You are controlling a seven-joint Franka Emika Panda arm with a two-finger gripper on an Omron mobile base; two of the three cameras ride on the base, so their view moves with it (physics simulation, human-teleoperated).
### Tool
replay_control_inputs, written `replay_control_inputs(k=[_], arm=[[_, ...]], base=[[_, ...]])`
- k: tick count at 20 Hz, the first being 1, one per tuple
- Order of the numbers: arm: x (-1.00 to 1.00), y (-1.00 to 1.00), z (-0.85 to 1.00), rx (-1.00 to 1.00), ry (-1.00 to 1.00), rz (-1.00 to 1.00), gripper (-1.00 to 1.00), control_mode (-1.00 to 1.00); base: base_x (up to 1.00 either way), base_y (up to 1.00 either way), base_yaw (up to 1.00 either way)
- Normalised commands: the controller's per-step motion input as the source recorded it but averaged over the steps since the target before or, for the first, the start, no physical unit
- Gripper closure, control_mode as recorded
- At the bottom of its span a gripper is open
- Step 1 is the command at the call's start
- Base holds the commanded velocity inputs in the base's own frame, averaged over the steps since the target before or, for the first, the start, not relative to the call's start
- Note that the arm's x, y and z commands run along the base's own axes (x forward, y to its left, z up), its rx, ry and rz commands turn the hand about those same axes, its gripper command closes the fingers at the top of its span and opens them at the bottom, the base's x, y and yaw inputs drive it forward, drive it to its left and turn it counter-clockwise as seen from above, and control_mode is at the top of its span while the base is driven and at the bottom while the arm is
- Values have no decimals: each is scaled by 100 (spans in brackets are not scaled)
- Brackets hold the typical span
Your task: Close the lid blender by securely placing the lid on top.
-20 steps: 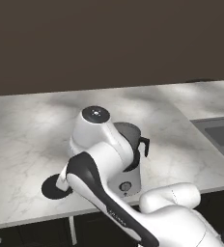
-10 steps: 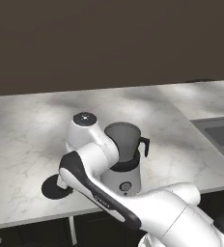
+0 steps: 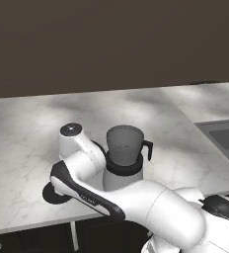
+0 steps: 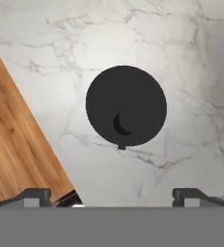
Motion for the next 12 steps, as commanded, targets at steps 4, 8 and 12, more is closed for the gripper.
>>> replay_control_inputs(k=[4, 8, 12], arm=[[17, 23, -38, -9, 4, 0, -100, -100], [22, 10, -30, -3, 7, 0, -100, -100], [27, 1, -20, 0, 5, 0, -100, -100]], base=[[0, 0, 0], [0, 0, 0], [0, 0, 0]])
